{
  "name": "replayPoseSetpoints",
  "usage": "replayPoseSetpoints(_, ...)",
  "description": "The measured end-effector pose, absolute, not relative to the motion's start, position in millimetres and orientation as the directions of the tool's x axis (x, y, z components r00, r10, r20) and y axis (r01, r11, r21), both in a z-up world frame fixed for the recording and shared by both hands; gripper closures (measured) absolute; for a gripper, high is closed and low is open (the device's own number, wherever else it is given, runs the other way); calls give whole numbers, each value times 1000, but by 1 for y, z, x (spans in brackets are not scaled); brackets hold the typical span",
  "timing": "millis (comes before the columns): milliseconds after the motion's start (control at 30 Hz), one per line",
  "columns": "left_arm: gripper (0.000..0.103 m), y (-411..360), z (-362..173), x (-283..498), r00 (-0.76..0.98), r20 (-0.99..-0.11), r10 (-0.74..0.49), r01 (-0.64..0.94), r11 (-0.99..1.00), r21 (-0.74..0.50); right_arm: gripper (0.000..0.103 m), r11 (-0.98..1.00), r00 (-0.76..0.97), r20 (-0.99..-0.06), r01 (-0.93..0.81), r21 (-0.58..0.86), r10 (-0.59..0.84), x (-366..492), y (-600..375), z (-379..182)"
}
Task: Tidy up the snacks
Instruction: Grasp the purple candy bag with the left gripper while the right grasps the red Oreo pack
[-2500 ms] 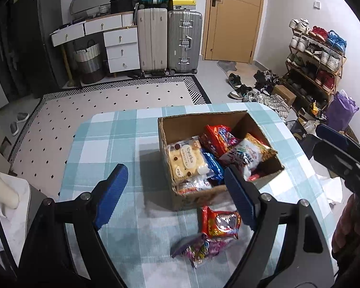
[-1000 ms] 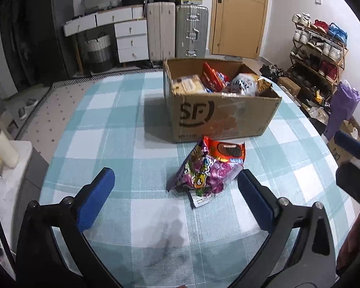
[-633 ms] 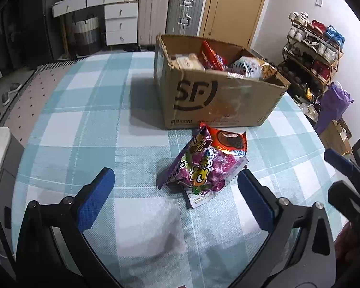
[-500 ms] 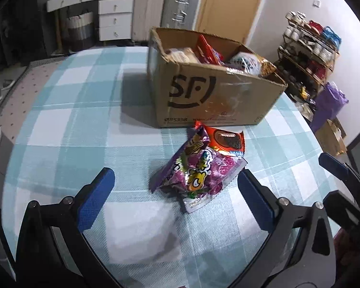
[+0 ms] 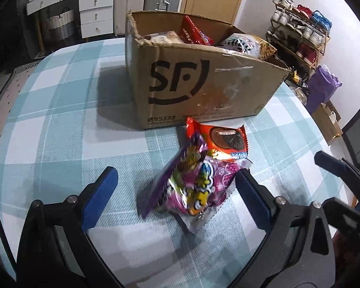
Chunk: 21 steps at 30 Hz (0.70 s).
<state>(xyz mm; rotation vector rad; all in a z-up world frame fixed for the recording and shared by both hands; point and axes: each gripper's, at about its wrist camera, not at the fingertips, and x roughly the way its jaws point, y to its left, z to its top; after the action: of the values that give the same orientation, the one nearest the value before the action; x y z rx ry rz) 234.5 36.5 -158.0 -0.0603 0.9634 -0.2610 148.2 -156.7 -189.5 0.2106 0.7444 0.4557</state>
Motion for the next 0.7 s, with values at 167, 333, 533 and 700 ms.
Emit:
replayPoseSetpoints(167, 45, 33, -164, 244, 509, -802, -311, 254, 945, -205, 5, 887, 632, -623, -319, 334, 461, 152, -155, -195)
replayPoseSetpoints(333, 52, 33, -166, 248, 523, -794, -311, 285, 941, -182, 5, 889, 630, -627, -309, 339, 458, 155, -156, -197)
replayPoseSetpoints(533, 56, 40, -169, 254, 507, -793, -339, 277, 935, -222, 5, 883, 623, -626, -315, 348, 469, 155, -152, -196)
replayPoseSetpoints(700, 57, 46, -165, 241, 518, -787, -334, 267, 938, -223, 5, 883, 627, -622, -320, 343, 469, 152, -151, -193)
